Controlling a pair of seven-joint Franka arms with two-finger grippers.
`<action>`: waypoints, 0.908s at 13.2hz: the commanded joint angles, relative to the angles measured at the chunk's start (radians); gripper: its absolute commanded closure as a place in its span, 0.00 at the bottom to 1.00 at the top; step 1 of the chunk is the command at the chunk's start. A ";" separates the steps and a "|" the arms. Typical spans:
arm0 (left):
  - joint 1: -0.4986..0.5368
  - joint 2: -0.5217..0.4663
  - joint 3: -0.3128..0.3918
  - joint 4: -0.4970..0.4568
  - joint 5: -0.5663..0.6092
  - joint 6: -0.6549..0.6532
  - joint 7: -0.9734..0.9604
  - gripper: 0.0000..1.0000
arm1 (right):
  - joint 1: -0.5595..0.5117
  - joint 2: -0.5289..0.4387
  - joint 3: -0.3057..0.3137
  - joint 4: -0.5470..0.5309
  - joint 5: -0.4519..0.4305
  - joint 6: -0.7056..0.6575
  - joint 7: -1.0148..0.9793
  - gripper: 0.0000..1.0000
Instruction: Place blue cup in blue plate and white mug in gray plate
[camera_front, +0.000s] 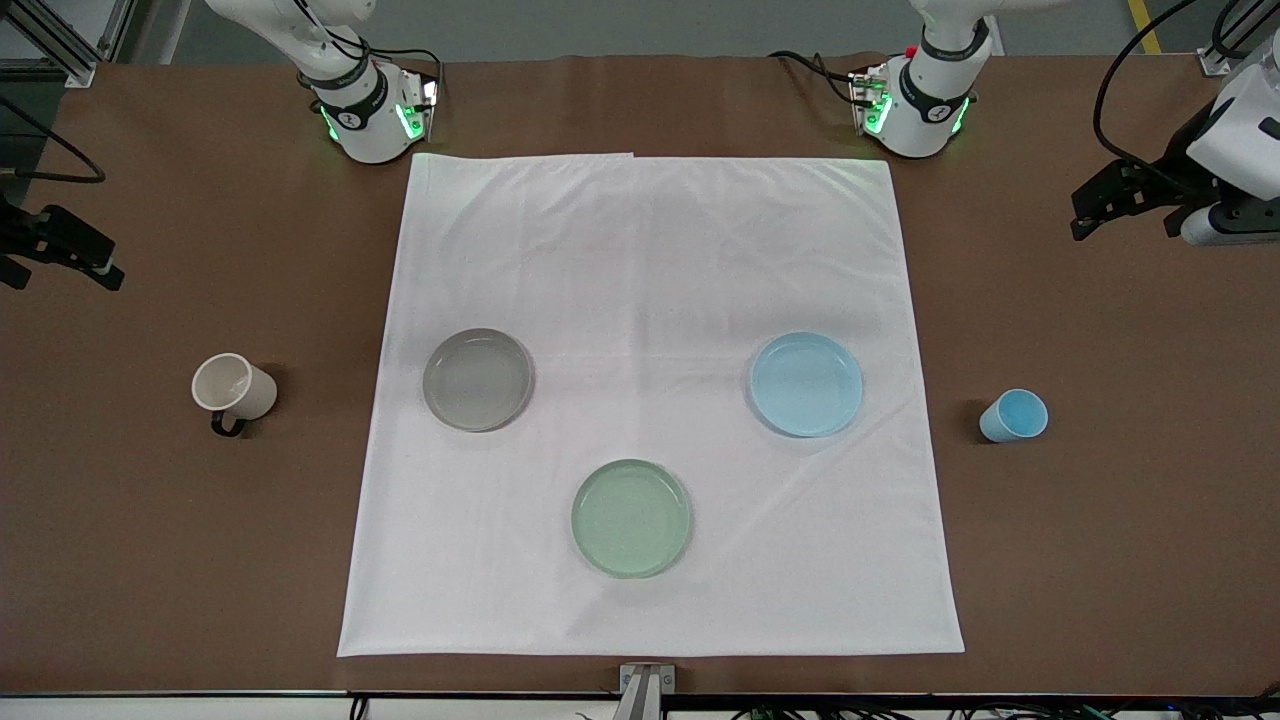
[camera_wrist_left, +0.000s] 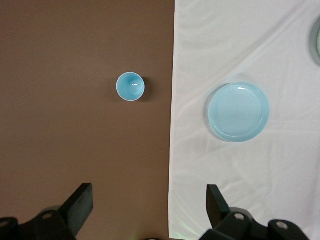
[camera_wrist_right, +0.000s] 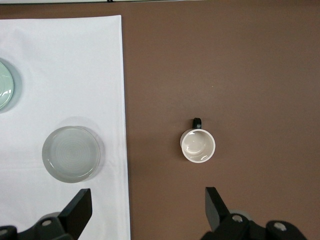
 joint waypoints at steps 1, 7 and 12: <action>0.004 0.001 -0.002 0.011 -0.004 -0.016 0.008 0.00 | -0.005 0.008 0.000 0.020 0.006 -0.009 0.013 0.00; 0.050 0.105 0.010 0.040 -0.003 -0.011 0.012 0.00 | -0.008 0.009 -0.001 0.020 0.005 -0.008 0.018 0.00; 0.075 0.206 0.010 -0.171 0.083 0.290 0.010 0.00 | -0.006 0.041 -0.003 0.017 -0.006 -0.017 -0.003 0.00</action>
